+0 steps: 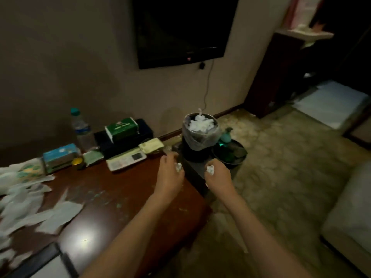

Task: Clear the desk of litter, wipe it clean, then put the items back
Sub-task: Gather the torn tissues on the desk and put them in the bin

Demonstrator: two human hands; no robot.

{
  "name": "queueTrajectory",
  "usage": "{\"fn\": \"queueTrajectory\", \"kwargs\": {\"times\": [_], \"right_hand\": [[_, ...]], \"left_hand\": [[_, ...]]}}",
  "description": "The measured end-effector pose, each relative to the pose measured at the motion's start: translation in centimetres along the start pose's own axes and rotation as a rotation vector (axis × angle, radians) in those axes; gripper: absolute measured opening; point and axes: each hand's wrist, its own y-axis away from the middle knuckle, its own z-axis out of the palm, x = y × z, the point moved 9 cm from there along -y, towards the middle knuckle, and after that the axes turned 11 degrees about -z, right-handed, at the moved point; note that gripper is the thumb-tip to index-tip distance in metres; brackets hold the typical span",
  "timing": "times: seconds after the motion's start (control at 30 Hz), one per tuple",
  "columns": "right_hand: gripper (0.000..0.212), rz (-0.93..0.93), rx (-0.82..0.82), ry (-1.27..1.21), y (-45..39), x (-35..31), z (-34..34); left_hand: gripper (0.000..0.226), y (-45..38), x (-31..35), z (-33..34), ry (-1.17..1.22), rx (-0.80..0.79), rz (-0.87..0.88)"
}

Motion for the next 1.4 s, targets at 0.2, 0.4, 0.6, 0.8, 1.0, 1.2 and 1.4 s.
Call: {"fn": "queueTrajectory", "kwargs": {"times": [0.2, 0.4, 0.6, 0.8, 1.0, 1.2, 1.4], "right_hand": [[0.022, 0.092, 0.058, -0.084, -0.4, 7.4, -7.5], [0.022, 0.059, 0.075, -0.106, -4.3, 10.5, -9.8], [0.027, 0.036, 0.008, -0.060, -11.6, 12.0, -9.1], [0.030, -0.002, -0.027, -0.109, -19.9, 11.7, -10.1], [0.022, -0.026, -0.083, -0.166, -26.2, 11.9, -9.6], [0.021, -0.089, -0.194, -0.201, -32.8, 12.6, -6.4], [0.037, -0.199, -0.290, -0.240, -40.9, 14.5, -3.0]], "left_hand": [[0.037, 0.6, 4.0, 9.3, -0.074, -0.092, -0.005], [0.027, -1.8, 6.0, 14.1, -0.163, -0.116, 0.006], [0.027, -9.5, 7.9, 16.8, -0.157, -0.069, 0.012], [0.030, -17.1, 10.4, 18.3, -0.129, -0.025, -0.001], [0.020, -22.3, 11.9, 17.9, -0.104, 0.037, -0.055], [0.018, -26.7, 10.4, 17.1, -0.049, 0.129, -0.154], [0.019, -32.6, 8.4, 18.5, -0.015, 0.190, -0.338]]}}
